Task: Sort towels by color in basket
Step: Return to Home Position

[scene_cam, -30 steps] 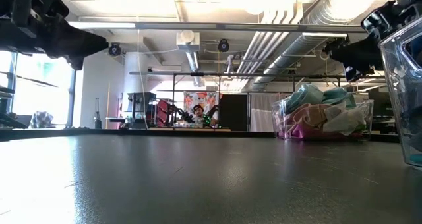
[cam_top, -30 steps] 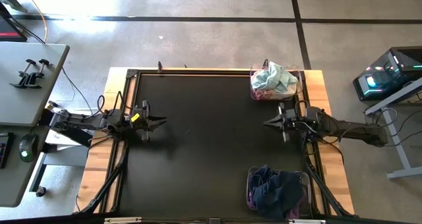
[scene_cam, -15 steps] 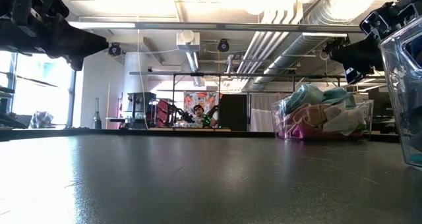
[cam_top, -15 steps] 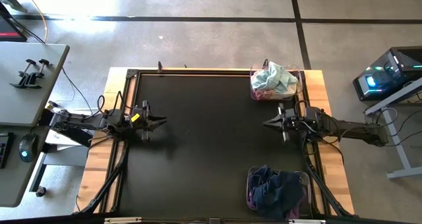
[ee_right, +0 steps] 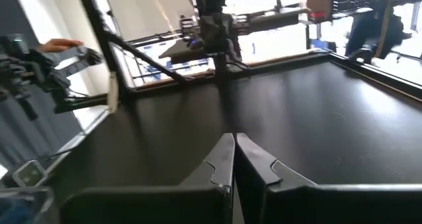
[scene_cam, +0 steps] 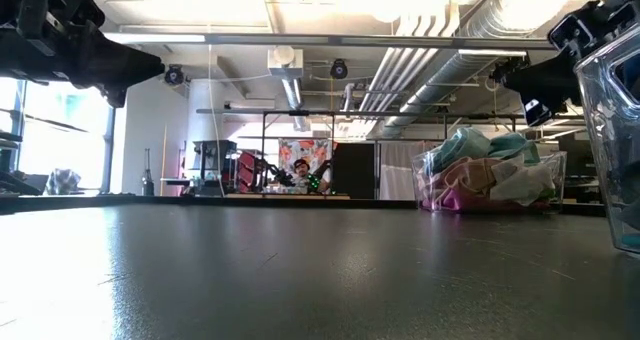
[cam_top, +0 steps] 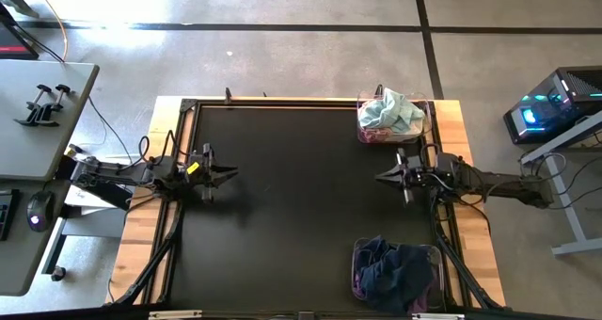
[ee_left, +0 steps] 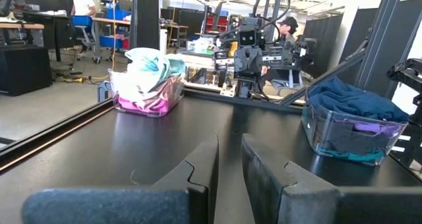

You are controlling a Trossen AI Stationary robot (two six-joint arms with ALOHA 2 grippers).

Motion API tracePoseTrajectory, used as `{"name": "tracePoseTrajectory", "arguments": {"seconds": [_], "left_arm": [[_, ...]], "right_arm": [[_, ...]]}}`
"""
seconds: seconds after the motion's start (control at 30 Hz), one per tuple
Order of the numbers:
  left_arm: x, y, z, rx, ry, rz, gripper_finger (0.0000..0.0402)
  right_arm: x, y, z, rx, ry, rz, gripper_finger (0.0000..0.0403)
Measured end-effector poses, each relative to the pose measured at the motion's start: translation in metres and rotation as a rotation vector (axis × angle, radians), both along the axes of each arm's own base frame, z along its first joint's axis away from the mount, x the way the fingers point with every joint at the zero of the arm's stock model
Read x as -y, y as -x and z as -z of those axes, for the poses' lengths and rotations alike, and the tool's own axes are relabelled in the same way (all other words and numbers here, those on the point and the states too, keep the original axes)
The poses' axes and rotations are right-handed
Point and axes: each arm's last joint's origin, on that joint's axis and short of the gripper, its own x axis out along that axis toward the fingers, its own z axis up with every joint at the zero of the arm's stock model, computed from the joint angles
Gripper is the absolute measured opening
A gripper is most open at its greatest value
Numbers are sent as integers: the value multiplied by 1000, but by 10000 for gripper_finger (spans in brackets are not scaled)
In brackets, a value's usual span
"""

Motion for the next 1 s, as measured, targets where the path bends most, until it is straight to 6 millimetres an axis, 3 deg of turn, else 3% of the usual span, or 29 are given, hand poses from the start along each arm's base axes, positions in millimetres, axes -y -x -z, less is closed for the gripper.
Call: {"name": "tracePoseTrajectory", "arguments": {"seconds": [0.33,1.0], "left_arm": [[0,3,-5,57,6,-1,53],[0,3,-4,45,5,-2,53]], "right_arm": [[-2,7,-12,138,17,-20,0],[-2,6,-8,102,13,-21,0]]}}
